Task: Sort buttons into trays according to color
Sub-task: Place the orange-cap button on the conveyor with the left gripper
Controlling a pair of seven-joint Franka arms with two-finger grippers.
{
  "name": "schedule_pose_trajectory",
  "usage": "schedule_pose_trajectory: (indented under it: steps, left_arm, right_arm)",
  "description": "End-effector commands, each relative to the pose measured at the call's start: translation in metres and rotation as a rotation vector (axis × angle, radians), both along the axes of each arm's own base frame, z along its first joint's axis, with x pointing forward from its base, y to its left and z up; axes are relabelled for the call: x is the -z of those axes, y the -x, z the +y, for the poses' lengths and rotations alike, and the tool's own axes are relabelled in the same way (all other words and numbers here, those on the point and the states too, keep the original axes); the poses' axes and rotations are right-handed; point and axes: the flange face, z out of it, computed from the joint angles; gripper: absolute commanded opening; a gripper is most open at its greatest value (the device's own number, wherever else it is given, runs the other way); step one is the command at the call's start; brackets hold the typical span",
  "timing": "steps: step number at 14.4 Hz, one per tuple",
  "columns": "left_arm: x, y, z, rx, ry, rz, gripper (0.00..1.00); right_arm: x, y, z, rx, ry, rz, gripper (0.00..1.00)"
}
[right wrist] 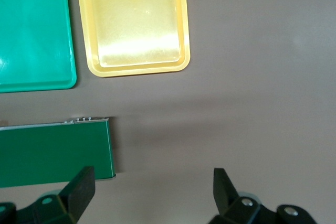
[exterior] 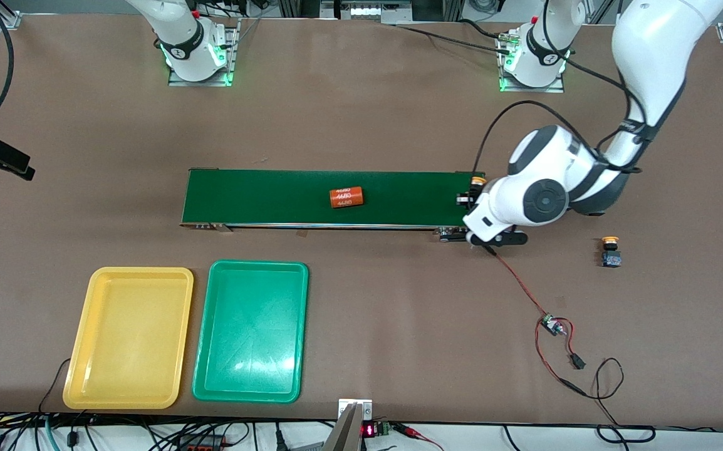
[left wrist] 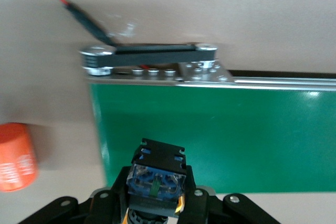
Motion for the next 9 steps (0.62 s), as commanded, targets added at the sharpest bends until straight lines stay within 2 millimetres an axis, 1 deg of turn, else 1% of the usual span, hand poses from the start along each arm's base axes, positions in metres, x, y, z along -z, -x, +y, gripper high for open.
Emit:
schedule_pose_trajectory:
  steps: [1, 2, 3, 4, 5, 6, 7, 8, 9]
  left_arm:
    - [0.021, 0.016, -0.036, -0.087, 0.02, -0.005, 0.19]
    - [0.024, 0.019, -0.044, -0.111, 0.013, -0.005, 0.26]
    - [0.023, 0.018, -0.044, -0.129, 0.008, -0.006, 0.46]
    - [0.021, 0.011, -0.035, -0.145, 0.003, -0.01, 0.79]
    - [0.017, 0.008, -0.028, -0.143, 0.002, -0.013, 1.0]
    - [0.01, 0.003, -0.023, -0.155, -0.002, -0.021, 1.0]
    - [-0.004, -0.006, -0.017, -0.164, -0.01, -0.023, 1.0]
    - [-0.019, -0.016, -0.011, -0.166, -0.027, -0.012, 1.0]
    - [-0.041, -0.03, 0.001, -0.164, -0.047, 0.002, 1.0]
  right_arm:
    - [-0.01, 0.02, 0.002, -0.073, -0.002, 0.021, 1.0]
    - [-0.011, 0.02, 0.002, -0.068, -0.004, 0.017, 1.0]
    - [-0.012, 0.019, 0.003, -0.062, -0.004, 0.007, 1.0]
    - [-0.012, 0.019, 0.002, -0.059, -0.005, 0.007, 1.0]
    - [-0.011, 0.02, 0.002, -0.057, -0.006, 0.015, 1.0]
    - [-0.011, 0.021, 0.001, -0.055, -0.007, 0.016, 1.0]
    - [-0.011, 0.021, 0.001, -0.051, -0.007, 0.016, 1.0]
    - [-0.011, 0.02, 0.002, -0.051, -0.007, 0.016, 1.0]
    - [-0.012, 0.021, 0.002, -0.05, -0.007, 0.017, 1.0]
